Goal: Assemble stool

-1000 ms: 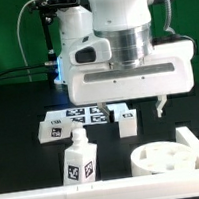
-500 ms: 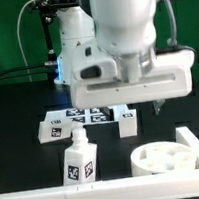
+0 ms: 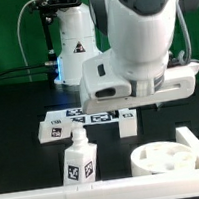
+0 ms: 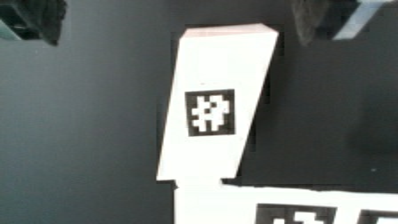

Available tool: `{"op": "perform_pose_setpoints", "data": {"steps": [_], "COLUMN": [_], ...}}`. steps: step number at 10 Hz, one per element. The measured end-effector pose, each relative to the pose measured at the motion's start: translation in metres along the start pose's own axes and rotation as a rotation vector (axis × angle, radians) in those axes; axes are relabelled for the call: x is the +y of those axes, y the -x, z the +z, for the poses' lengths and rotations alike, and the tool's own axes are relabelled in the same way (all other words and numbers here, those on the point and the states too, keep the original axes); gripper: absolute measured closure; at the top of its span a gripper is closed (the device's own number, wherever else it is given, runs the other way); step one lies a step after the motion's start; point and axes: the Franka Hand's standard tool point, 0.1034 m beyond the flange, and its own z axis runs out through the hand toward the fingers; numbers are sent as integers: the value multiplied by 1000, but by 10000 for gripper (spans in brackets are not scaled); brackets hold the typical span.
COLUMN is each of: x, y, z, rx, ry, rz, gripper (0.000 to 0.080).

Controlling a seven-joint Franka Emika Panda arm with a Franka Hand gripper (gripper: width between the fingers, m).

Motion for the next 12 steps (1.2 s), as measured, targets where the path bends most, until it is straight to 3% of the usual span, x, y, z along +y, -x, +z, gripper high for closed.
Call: {"op": "perform_pose_setpoints", "data": {"steps": [2, 3, 4, 7, 12], "x": [-2, 2, 7, 21, 17], "y": [2, -3, -3, -2, 0], "z": [9, 11, 11, 28, 38], "rx": [-123, -120, -120, -175, -241], "ry": [13, -36, -40, -34, -48], "rz": [-13, -17, -6, 66, 155], "gripper": [151, 151, 151, 151, 151]}}
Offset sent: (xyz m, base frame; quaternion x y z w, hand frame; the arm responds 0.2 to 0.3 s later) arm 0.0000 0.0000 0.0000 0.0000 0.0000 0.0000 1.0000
